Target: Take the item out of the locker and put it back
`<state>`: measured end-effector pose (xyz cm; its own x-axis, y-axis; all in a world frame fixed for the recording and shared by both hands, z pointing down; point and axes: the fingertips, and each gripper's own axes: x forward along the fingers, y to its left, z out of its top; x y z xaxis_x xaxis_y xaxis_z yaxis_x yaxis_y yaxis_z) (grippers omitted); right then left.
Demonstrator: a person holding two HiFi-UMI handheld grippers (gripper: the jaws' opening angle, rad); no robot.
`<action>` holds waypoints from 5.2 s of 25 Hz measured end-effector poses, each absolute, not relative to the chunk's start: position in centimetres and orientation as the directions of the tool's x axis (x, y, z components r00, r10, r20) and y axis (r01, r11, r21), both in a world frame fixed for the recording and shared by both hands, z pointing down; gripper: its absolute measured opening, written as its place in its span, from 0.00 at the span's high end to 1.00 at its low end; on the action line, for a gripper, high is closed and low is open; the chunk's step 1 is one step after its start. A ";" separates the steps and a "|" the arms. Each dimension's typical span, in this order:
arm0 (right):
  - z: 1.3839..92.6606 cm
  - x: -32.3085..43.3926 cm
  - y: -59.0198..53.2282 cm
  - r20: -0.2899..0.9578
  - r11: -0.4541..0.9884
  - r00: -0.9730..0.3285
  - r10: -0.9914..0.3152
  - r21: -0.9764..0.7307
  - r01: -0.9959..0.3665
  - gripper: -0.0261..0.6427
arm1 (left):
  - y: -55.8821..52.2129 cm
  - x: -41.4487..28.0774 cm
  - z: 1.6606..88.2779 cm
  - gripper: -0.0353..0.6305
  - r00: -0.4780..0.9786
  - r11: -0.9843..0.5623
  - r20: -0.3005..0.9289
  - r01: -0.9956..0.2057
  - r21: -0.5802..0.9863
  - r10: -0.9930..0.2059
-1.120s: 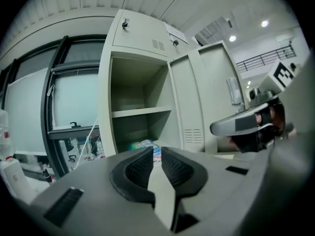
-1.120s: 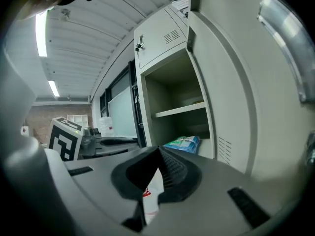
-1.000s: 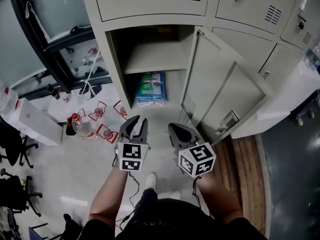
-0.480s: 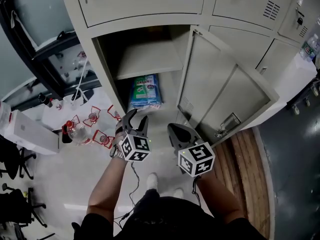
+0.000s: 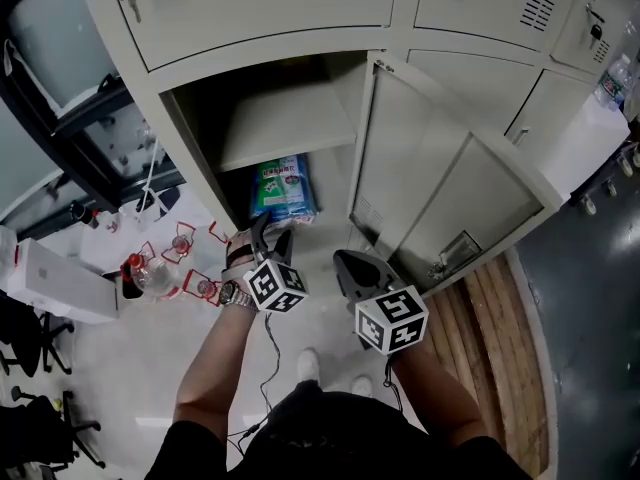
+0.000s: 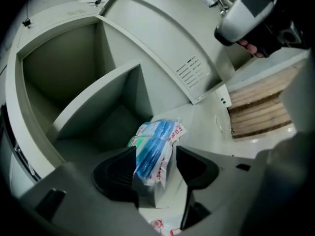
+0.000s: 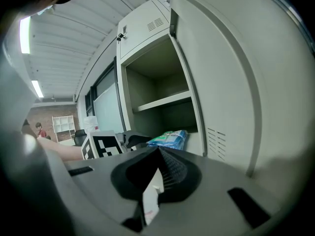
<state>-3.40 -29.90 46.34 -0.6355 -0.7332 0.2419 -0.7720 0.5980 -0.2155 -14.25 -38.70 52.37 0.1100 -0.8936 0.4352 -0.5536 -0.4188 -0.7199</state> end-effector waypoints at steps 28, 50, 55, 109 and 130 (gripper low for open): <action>48.1 -3.8 -31.7 0.278 0.597 -0.641 -0.716 -0.234 -0.768 0.96 | -43.5 -12.9 54.3 0.61 0.011 -0.443 0.462 -0.305 -0.843 -0.887; 48.3 -2.8 -31.9 0.268 0.607 -0.659 -0.703 -0.256 -0.752 0.96 | -42.4 -12.6 51.9 0.76 0.072 -0.359 0.391 -0.573 -0.737 -0.918; 47.7 -2.6 -30.6 0.254 0.628 -0.676 -0.692 -0.250 -0.737 0.96 | -40.4 -12.1 49.8 0.77 0.105 -0.333 0.361 -0.674 -0.659 -0.927; 44.8 -7.7 -10.1 0.189 0.713 -0.768 -0.612 -0.287 -0.640 0.96 | -4.5 -17.9 44.4 0.79 0.196 -0.214 0.245 -0.976 -0.048 -0.950; 45.4 -12.3 0.2 0.188 0.684 -0.744 -0.641 -0.299 -0.666 0.96 | 6.2 -22.5 45.1 0.79 0.233 -0.252 0.254 -0.967 -0.045 -0.939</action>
<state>-12.25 0.16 45.39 -0.7437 -0.6415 0.1883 -0.6656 0.6839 -0.2989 -22.52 6.18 45.08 0.2330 -0.9386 0.2543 -0.9667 -0.2521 -0.0448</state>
